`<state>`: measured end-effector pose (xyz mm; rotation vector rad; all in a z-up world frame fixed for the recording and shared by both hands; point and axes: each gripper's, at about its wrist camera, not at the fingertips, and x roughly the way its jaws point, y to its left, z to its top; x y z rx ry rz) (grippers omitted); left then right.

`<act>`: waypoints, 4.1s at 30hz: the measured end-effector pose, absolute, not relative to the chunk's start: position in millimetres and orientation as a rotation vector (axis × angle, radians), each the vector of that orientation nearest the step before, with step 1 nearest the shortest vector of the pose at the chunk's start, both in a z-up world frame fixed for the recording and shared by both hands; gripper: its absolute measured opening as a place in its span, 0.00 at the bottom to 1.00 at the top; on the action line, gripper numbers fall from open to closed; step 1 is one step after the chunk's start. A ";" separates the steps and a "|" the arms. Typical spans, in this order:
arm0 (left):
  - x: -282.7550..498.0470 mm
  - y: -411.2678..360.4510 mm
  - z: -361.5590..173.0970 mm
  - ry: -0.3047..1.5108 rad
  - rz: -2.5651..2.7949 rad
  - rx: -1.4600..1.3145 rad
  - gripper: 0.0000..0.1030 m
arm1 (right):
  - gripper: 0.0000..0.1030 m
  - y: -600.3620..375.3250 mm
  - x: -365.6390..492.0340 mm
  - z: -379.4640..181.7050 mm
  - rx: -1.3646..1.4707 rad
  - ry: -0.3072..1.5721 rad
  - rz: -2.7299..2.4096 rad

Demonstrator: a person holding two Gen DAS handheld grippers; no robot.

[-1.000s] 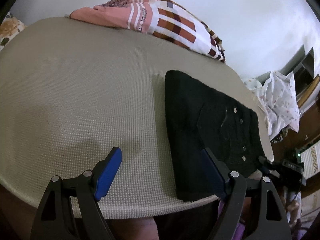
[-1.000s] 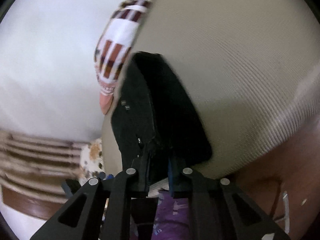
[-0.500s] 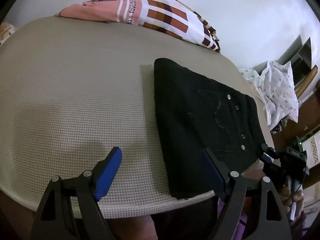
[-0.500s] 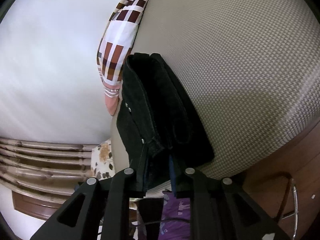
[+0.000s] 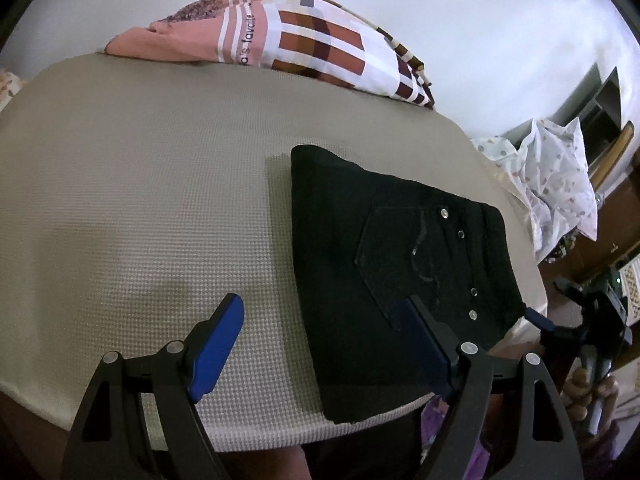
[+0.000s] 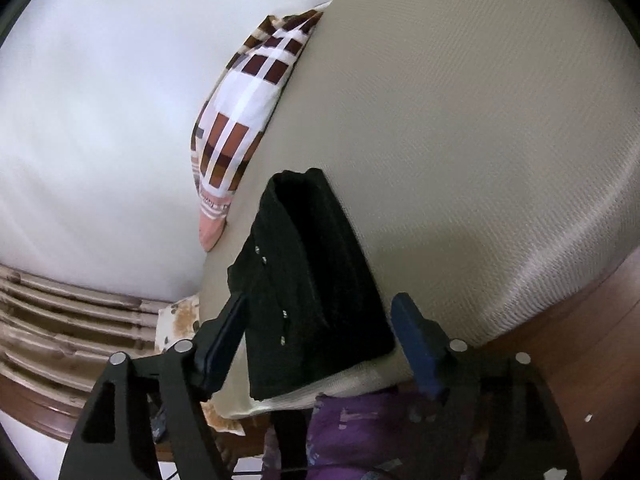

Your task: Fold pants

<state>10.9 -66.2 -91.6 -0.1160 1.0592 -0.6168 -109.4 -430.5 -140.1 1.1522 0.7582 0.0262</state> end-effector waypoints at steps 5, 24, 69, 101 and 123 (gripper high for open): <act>17.2 -69.4 -95.3 1.079 -0.607 -0.119 0.78 | 0.68 -404.2 -80.5 -152.5 1.072 0.873 0.031; 47.4 -76.1 -129.0 1.204 -0.653 -0.131 0.78 | 0.24 -411.5 -90.9 -183.6 1.119 0.837 0.081; 28.2 -141.7 -141.3 1.082 -0.783 0.255 0.78 | 0.62 -412.0 -50.8 -160.9 0.977 0.911 0.095; 44.0 -157.2 -146.1 1.098 -0.861 0.311 0.96 | 0.61 -420.0 15.9 -175.5 0.882 1.170 0.356; 41.4 -142.1 -120.5 0.984 -0.791 0.246 0.26 | 0.32 -385.7 -13.4 -160.1 0.815 1.042 0.258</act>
